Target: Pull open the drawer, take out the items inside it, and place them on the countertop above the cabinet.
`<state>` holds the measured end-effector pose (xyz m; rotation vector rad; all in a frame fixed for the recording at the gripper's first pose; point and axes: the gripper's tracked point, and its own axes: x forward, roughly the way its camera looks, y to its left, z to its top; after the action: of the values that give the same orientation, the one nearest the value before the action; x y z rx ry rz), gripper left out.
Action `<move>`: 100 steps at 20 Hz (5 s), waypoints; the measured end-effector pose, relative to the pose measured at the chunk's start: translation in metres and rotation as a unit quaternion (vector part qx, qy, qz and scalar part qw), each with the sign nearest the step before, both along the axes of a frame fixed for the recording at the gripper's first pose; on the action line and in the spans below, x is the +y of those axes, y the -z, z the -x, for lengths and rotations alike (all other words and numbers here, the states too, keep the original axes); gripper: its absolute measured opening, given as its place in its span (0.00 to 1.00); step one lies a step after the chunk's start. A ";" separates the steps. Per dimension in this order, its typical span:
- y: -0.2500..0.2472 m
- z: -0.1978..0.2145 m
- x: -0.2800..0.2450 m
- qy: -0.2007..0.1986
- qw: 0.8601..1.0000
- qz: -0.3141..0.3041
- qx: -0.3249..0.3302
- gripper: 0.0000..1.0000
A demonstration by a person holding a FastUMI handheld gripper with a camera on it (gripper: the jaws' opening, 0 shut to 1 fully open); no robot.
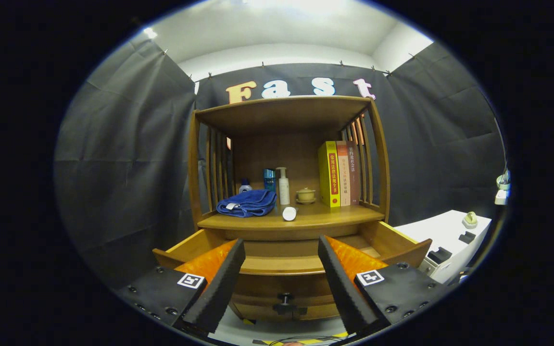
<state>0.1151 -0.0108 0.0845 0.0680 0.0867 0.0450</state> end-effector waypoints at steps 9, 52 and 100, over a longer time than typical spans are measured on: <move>0.080 0.001 -0.002 0.007 1.000 -0.009 0.010 0.99; 0.134 -0.176 -0.016 0.041 0.996 0.000 0.079 0.98; -0.063 0.048 -0.055 -0.012 0.999 0.039 -0.029 0.98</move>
<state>0.0670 -0.0655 0.1472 -0.0124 0.0309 0.0680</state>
